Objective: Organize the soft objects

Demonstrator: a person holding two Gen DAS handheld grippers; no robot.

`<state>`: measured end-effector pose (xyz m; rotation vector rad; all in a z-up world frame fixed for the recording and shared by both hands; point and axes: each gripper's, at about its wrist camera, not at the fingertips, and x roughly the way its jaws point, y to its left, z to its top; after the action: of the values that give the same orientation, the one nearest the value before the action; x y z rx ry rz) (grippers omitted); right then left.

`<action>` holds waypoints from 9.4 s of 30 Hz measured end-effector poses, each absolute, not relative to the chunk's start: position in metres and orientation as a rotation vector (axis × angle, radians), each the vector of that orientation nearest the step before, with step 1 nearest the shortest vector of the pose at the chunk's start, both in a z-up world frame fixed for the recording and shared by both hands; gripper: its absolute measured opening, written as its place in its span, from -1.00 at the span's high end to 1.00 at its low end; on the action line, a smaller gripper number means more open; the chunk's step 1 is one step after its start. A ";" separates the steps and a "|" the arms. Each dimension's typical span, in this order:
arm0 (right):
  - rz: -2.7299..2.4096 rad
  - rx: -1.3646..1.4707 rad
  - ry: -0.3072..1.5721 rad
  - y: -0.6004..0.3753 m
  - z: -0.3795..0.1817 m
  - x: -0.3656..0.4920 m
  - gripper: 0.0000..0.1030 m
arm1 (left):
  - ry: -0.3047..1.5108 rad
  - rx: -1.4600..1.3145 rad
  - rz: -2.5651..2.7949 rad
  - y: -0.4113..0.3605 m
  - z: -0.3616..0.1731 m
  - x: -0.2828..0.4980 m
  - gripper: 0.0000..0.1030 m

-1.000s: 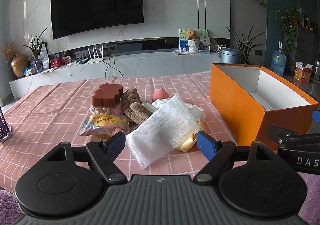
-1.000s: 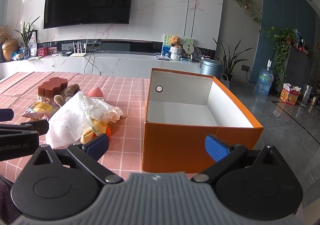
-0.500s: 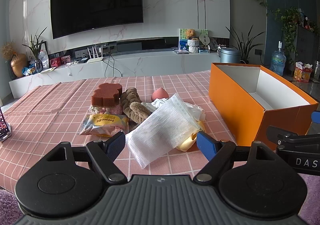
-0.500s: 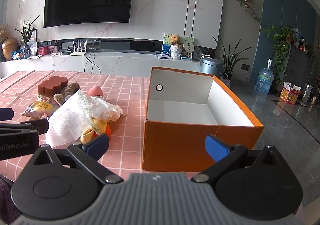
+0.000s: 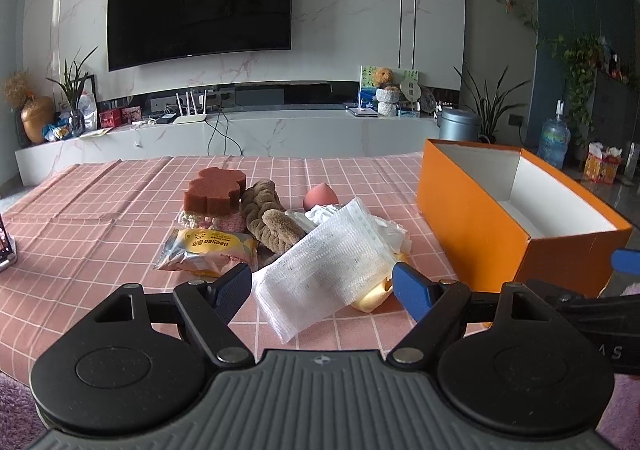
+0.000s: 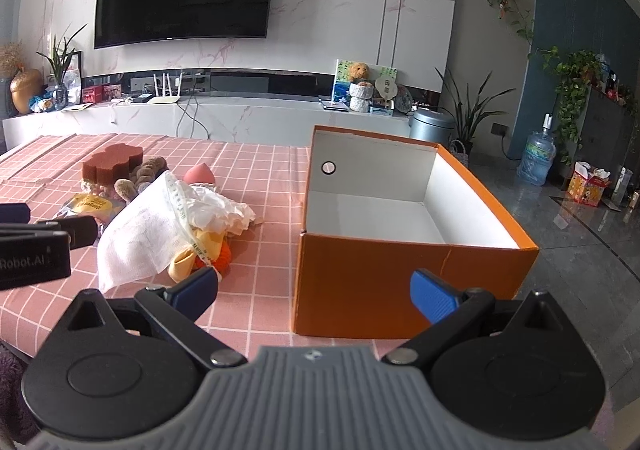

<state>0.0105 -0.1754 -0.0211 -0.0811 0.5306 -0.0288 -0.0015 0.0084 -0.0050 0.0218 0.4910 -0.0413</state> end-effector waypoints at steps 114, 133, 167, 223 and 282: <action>0.342 -0.096 0.544 -0.228 0.079 0.120 0.64 | 0.582 -0.237 -0.351 0.018 0.072 0.091 0.96; 0.279 -0.016 0.969 -0.317 0.012 0.162 0.64 | 0.971 0.002 -0.521 -0.131 0.014 0.179 0.93; 0.270 -0.098 1.174 -0.300 0.001 0.197 -0.29 | 1.003 0.120 -0.510 -0.143 0.018 0.194 -0.30; 0.297 -0.187 0.621 -0.084 -0.049 0.090 -0.17 | 0.614 -0.128 -0.258 0.090 -0.025 0.075 0.11; 0.571 -0.134 0.779 -0.020 -0.069 0.226 0.52 | 0.834 -0.605 0.206 0.166 -0.071 0.184 -0.30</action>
<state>0.2265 -0.0204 -0.0693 -0.1344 0.7789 0.5705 0.1844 0.1659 -0.0706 -0.6049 0.8341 0.2059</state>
